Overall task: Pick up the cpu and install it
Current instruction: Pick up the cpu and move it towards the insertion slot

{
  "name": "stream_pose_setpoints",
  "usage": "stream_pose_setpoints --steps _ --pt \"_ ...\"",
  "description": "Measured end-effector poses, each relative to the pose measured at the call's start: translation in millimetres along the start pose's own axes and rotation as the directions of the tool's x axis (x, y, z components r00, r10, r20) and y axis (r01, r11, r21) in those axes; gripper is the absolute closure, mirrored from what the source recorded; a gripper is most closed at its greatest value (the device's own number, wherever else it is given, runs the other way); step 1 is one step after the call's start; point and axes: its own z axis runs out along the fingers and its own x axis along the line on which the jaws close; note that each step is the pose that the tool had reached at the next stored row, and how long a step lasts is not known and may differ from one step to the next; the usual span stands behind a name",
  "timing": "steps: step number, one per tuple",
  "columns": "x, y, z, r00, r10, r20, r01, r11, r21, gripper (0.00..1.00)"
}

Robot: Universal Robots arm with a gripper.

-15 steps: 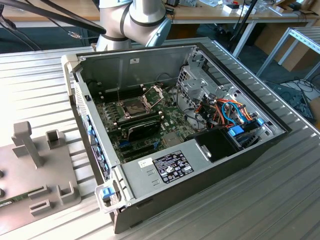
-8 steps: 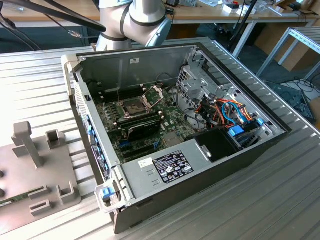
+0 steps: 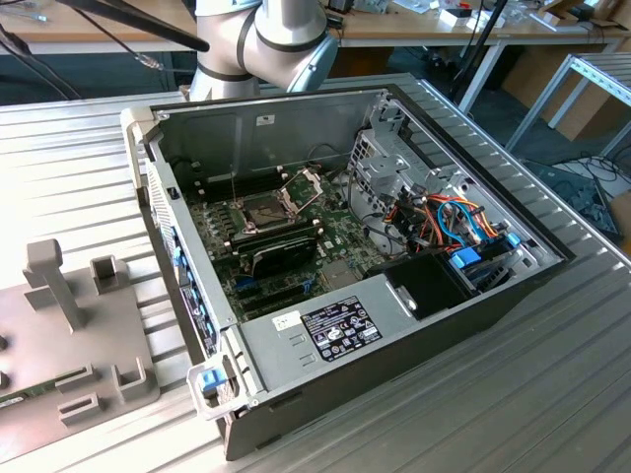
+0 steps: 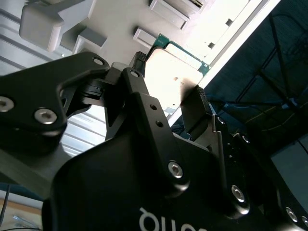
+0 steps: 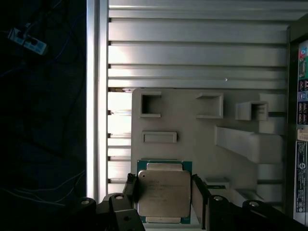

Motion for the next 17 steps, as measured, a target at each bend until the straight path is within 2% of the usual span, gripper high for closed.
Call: stream_pose_setpoints --steps 9,17 --pt "0.0 0.1 -8.7 1.0 0.0 0.0 0.0 1.0 0.0 0.45" --pt "-0.1 0.1 -11.0 1.0 0.0 -0.0002 0.0 1.0 0.0001 0.45"
